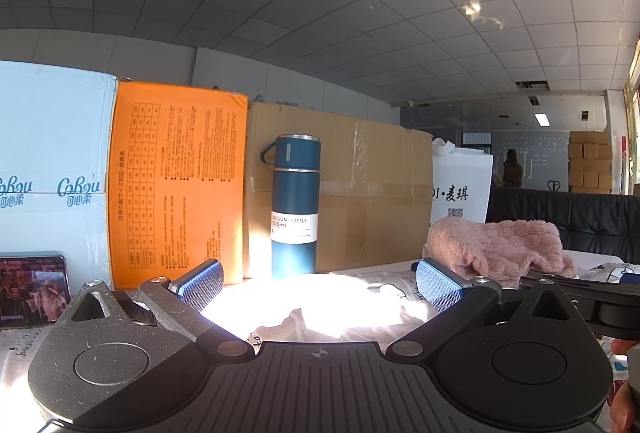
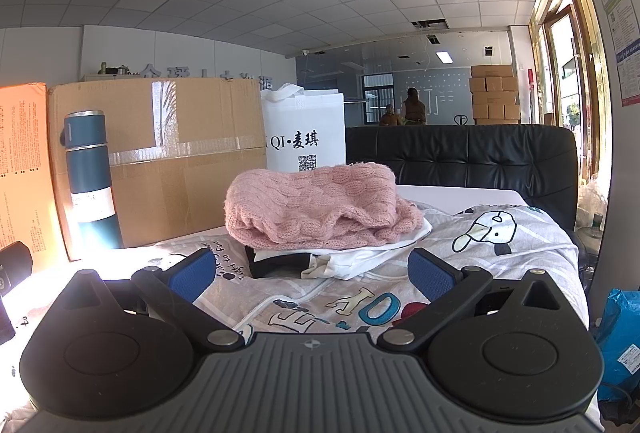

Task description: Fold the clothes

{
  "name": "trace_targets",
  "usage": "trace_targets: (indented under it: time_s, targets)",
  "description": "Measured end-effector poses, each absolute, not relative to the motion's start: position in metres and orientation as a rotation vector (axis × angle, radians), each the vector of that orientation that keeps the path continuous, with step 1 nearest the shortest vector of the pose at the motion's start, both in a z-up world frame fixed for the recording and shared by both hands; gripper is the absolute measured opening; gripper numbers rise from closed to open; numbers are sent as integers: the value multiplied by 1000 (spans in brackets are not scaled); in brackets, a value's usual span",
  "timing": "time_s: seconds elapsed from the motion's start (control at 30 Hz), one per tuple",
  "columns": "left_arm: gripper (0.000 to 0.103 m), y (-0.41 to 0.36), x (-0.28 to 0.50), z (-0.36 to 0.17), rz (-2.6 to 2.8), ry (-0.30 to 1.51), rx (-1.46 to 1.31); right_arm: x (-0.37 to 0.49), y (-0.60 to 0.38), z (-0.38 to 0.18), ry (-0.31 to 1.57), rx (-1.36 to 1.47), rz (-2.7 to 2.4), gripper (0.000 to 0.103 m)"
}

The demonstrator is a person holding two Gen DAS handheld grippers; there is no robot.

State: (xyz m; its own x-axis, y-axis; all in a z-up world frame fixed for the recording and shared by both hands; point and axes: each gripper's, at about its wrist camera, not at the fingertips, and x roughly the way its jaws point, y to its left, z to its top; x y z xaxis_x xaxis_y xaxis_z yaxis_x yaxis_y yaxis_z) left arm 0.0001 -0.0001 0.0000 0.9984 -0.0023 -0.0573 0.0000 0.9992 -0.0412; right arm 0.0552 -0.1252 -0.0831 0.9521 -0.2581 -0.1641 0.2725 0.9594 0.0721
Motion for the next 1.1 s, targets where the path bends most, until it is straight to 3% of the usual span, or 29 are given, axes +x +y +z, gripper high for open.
trace_targets:
  time_s: [1.1]
  targets:
    - [103,-6,0,0,73,68,-13,62,-115,-84,238,48,-158,103]
